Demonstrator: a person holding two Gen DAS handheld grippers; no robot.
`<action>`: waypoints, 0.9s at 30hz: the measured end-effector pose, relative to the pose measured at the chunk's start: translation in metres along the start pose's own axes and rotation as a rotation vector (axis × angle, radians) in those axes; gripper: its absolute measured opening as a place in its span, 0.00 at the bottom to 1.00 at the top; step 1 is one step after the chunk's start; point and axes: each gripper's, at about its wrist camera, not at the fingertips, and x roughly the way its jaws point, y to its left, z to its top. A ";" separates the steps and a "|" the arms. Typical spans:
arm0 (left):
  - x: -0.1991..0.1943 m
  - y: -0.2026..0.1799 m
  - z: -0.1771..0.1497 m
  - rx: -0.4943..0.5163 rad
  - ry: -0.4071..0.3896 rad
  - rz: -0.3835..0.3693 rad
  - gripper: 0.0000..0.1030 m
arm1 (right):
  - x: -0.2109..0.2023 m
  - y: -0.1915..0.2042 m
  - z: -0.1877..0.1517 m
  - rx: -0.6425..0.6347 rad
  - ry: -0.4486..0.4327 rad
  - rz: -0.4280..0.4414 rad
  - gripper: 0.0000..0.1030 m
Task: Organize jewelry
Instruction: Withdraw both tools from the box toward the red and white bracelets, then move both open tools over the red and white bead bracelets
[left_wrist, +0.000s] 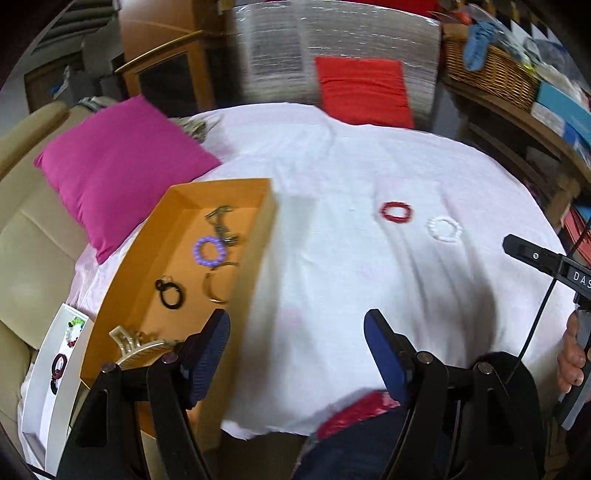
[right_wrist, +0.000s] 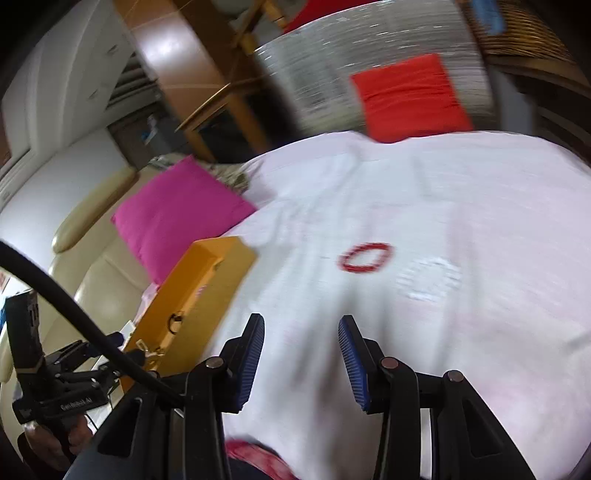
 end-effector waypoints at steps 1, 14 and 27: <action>-0.004 -0.007 0.001 0.012 -0.003 -0.005 0.73 | -0.011 -0.009 -0.003 0.019 -0.012 -0.008 0.44; -0.058 -0.107 0.045 0.109 -0.066 -0.018 0.73 | -0.154 -0.051 -0.017 0.058 -0.240 -0.055 0.44; -0.126 -0.225 0.055 0.317 -0.217 -0.060 0.79 | -0.249 -0.085 -0.039 0.071 -0.432 -0.093 0.44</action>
